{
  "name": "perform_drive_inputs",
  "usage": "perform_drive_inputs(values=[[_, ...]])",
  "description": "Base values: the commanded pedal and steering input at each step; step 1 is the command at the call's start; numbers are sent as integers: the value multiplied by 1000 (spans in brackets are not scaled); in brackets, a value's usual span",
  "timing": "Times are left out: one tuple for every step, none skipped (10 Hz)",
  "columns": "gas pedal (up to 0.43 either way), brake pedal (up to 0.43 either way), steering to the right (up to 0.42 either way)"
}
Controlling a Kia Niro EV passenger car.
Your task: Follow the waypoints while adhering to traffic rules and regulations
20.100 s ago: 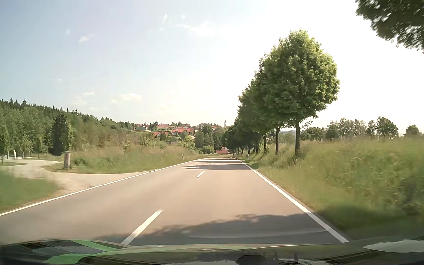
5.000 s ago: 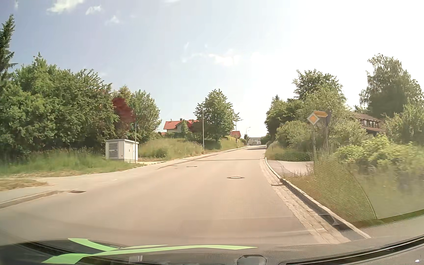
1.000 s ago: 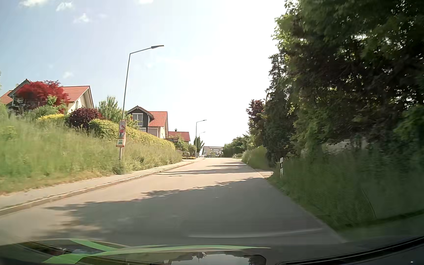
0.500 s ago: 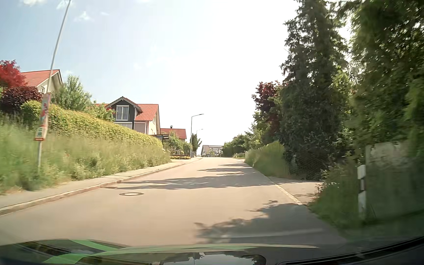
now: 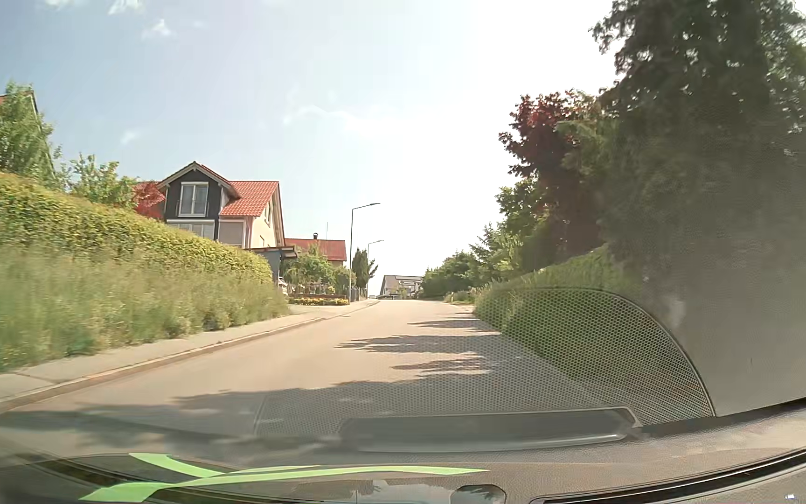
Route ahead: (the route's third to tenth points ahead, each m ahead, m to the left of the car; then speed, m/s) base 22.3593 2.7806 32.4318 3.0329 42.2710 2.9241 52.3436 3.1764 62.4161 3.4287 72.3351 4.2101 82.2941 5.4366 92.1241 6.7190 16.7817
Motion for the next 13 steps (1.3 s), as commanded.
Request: perform_drive_inputs(values=[[228, 0, -1], [228, 0, -1], [228, 0, 1], [228, 0, 3], [228, 0, 4], [228, 0, 3], [228, 0, 1], [228, 0, 0], [228, 0, 0], [228, 0, 0], [228, 0, 0], [228, 0, -1], [220, 0, -2]])
